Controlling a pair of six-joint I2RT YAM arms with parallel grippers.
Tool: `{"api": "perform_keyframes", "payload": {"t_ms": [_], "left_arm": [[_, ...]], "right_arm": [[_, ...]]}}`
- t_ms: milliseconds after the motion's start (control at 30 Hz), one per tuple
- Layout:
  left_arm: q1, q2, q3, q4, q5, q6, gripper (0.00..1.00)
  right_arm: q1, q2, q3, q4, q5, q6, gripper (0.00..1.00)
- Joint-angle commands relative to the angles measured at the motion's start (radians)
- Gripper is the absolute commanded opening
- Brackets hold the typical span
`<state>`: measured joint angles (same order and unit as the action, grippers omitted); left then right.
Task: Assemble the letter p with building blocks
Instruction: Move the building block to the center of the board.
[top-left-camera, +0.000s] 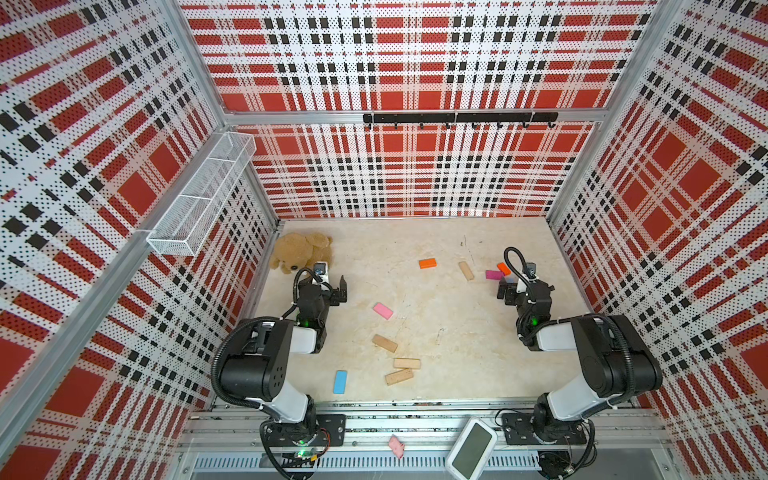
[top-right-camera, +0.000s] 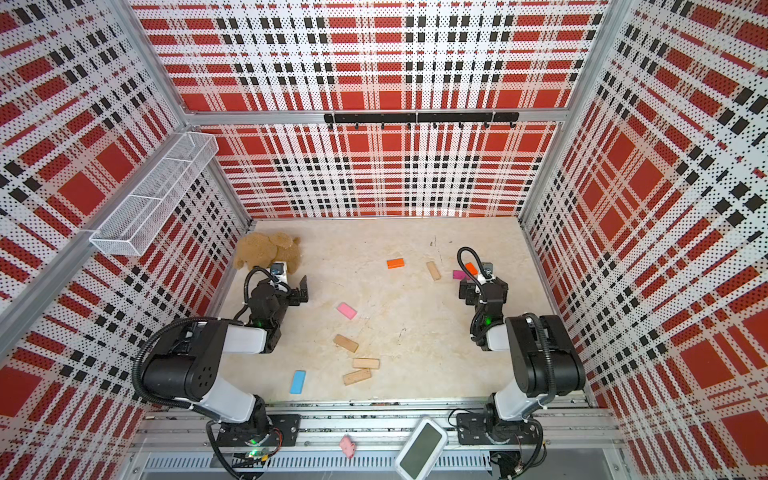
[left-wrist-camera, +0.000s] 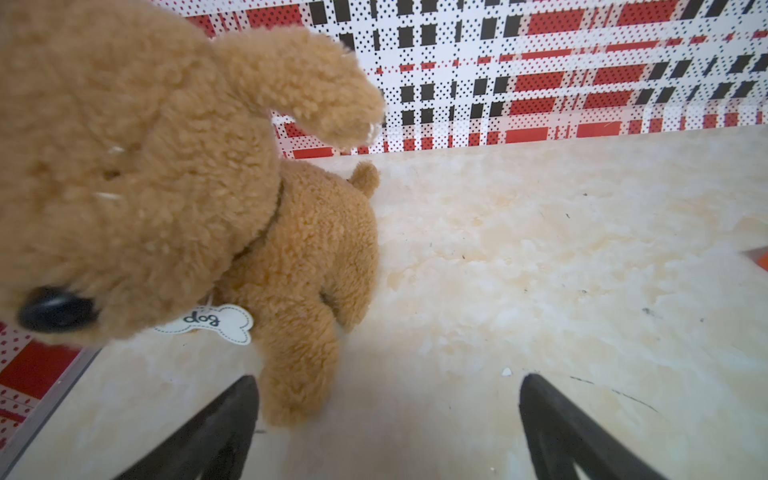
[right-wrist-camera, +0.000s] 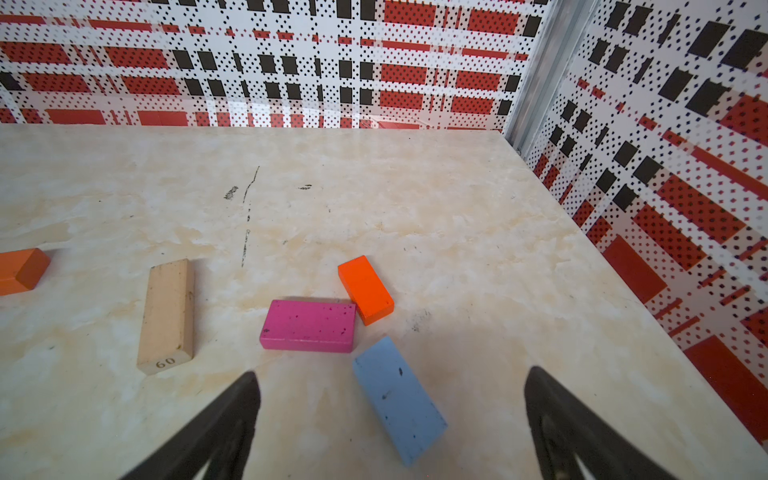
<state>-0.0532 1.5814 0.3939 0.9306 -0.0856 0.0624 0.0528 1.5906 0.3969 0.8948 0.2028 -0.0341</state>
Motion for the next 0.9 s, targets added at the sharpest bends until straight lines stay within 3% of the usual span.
{"api": "perform_keyframes", "payload": {"t_ms": [0,200,267,300,367,467,533,600,667,700,733,800,867], "left_arm": [[0.016,-0.006,0.011,-0.003,0.057,-0.027,0.99],[0.041,-0.006,-0.003,0.027,0.1,-0.046,0.99],[0.039,-0.015,-0.018,0.05,0.07,-0.055,0.99],[0.039,-0.04,-0.033,0.056,0.036,-0.064,0.99],[0.035,-0.135,-0.023,-0.047,-0.019,-0.075,0.99],[-0.024,-0.291,0.049,-0.269,-0.077,-0.044,0.99],[-0.094,-0.367,0.073,-0.299,-0.124,-0.049,0.99],[-0.164,-0.431,0.104,-0.355,-0.195,-0.093,0.99],[-0.222,-0.498,0.173,-0.511,-0.31,-0.257,0.99],[-0.231,-0.531,0.218,-0.629,-0.308,-0.327,0.99],[-0.231,-0.569,0.275,-0.772,-0.265,-0.398,0.99],[-0.216,-0.631,0.346,-0.976,-0.141,-0.461,0.99],[-0.2,-0.697,0.323,-0.984,-0.022,-0.516,0.99]], "right_arm": [[-0.001,0.001,-0.007,0.057,-0.002,-0.007,1.0],[-0.006,-0.002,-0.01,0.061,-0.006,-0.005,1.0],[0.008,-0.033,-0.048,0.11,0.113,0.019,1.0],[0.009,-0.065,-0.088,0.137,0.111,0.035,1.0],[0.02,-0.073,-0.117,0.22,0.142,0.008,1.0],[0.071,-0.199,-0.091,0.074,0.271,-0.017,1.0],[0.092,-0.317,-0.059,-0.047,0.319,-0.006,1.0],[0.097,-0.444,-0.04,-0.15,0.321,0.08,1.0],[0.097,-0.571,-0.007,-0.316,0.353,0.334,1.0],[0.095,-0.625,0.022,-0.447,0.353,0.465,1.0],[0.093,-0.671,0.073,-0.592,0.303,0.571,1.0],[0.094,-0.703,0.147,-0.72,0.227,0.58,1.0],[0.093,-0.7,0.217,-0.81,0.208,0.627,1.0]]}}
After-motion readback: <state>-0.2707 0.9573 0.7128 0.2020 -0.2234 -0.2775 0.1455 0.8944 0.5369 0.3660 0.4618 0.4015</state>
